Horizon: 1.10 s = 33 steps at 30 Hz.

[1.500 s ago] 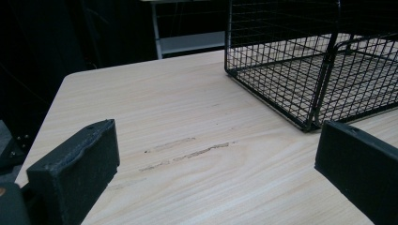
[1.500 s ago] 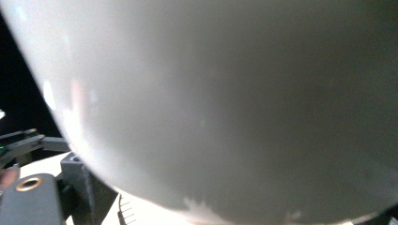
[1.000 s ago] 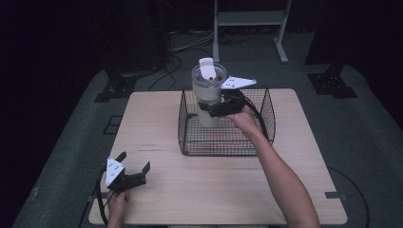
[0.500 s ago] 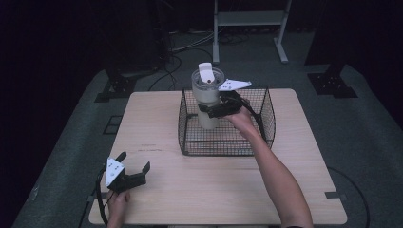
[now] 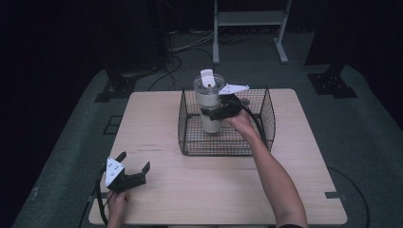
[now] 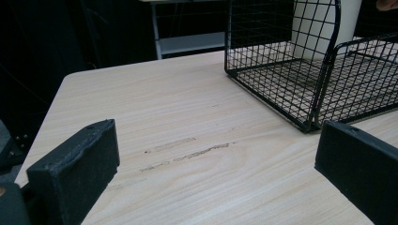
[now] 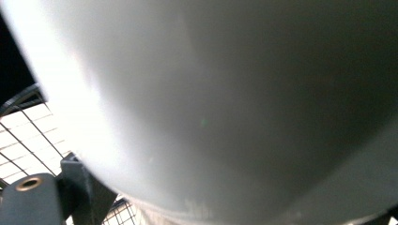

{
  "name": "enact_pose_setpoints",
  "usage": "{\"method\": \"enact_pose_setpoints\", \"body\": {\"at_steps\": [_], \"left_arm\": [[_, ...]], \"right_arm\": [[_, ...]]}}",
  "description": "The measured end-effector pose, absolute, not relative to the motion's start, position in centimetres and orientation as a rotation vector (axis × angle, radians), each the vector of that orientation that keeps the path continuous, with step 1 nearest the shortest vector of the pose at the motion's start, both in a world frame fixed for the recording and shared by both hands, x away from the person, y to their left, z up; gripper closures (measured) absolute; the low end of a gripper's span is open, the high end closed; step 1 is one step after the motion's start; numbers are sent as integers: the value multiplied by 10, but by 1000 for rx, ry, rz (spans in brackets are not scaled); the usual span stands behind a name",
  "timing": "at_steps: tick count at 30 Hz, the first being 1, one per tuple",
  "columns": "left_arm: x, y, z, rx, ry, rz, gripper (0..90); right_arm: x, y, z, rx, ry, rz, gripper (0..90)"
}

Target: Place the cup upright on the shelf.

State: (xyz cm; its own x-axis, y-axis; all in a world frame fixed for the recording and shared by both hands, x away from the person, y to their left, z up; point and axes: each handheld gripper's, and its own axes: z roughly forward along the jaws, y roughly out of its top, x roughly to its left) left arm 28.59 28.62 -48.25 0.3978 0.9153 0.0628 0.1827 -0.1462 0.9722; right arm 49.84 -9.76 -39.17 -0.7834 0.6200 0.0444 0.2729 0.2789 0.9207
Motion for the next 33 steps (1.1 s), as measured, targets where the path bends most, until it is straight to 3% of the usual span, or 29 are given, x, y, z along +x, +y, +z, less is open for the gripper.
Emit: {"method": "enact_pose_setpoints", "body": {"at_steps": [33], "left_arm": [[286, 286, -483, 1602, 996, 866, 0]], "right_arm": [[513, -90, -418, 729, 2375, 1423, 92]]}}
